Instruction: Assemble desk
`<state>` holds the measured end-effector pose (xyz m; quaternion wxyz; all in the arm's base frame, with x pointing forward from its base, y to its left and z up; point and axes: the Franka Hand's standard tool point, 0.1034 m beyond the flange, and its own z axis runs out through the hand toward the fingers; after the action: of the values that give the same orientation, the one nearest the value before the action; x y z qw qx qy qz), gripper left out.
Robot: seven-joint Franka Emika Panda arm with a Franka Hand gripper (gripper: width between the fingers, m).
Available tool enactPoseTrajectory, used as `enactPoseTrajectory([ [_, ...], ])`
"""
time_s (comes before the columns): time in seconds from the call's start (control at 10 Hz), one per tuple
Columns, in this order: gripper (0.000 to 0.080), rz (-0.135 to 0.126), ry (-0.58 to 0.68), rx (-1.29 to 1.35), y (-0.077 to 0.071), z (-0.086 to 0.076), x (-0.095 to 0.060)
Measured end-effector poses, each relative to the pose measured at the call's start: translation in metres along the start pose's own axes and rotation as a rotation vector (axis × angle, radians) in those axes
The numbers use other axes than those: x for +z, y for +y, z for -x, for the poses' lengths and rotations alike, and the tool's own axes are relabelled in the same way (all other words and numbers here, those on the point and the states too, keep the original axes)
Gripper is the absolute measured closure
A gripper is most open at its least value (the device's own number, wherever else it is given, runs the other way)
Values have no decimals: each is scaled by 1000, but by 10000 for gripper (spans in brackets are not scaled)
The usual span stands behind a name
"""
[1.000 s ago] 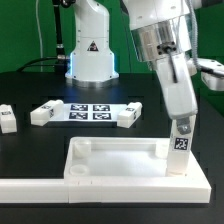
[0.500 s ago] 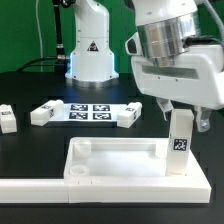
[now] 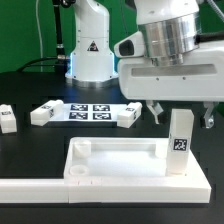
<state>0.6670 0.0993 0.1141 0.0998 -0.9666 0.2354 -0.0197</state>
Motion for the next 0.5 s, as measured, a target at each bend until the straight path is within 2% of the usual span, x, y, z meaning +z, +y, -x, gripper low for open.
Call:
enactPoseTrajectory([
  [0.1, 150, 5, 0, -133, -1, 0, 5],
  [0.3, 150, 6, -2, -188, 1, -1, 6],
  [0.4, 248, 5, -3, -177, 1, 0, 7],
  [0.5, 383, 5, -3, -175, 1, 0, 7],
])
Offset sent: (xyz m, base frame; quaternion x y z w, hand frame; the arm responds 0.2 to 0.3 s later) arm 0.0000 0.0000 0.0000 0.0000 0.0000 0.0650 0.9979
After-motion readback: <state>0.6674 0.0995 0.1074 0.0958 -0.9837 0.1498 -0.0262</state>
